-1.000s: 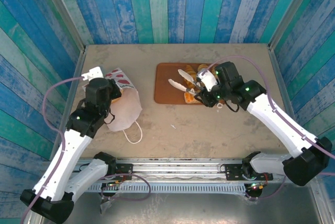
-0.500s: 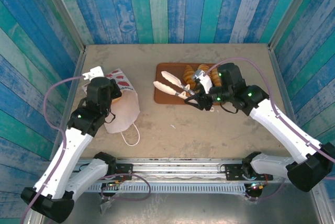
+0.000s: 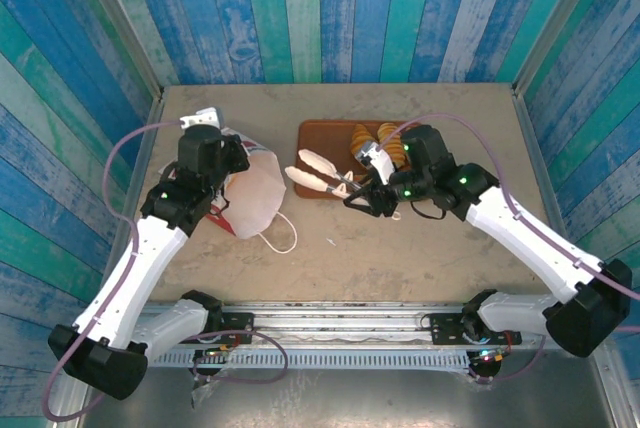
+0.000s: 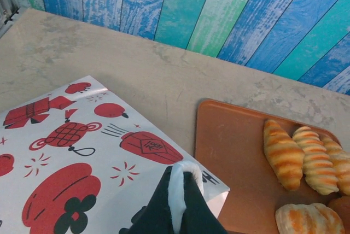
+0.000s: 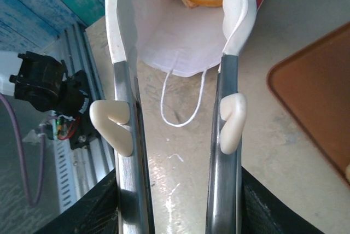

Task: Take the fake bread out of the paper bag

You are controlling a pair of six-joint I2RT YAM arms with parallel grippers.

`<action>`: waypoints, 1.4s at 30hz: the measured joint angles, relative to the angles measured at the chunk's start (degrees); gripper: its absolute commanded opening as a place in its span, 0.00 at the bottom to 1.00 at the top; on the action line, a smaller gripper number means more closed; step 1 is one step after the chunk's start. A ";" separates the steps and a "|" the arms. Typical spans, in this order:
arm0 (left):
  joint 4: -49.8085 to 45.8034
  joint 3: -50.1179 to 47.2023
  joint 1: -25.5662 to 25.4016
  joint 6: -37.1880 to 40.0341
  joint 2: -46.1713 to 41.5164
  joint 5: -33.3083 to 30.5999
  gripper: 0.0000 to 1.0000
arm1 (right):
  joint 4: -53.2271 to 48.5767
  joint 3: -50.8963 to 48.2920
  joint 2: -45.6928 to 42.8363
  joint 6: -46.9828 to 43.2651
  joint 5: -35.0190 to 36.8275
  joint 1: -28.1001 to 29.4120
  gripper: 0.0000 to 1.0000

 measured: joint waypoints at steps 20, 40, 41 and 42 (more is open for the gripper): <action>4.98 -0.09 0.00 -4.02 2.08 9.94 0.00 | 10.60 2.64 22.64 22.84 2.25 9.38 0.54; 6.21 -1.92 0.00 -4.17 2.03 10.60 0.00 | 17.40 18.91 40.26 32.46 4.44 14.62 0.58; 6.21 -1.92 0.00 -4.17 2.03 10.60 0.00 | 18.03 19.23 40.94 33.16 4.52 14.82 0.59; 6.21 -1.95 0.00 -4.20 2.03 10.60 0.00 | 18.78 19.39 41.46 33.86 4.57 14.95 0.59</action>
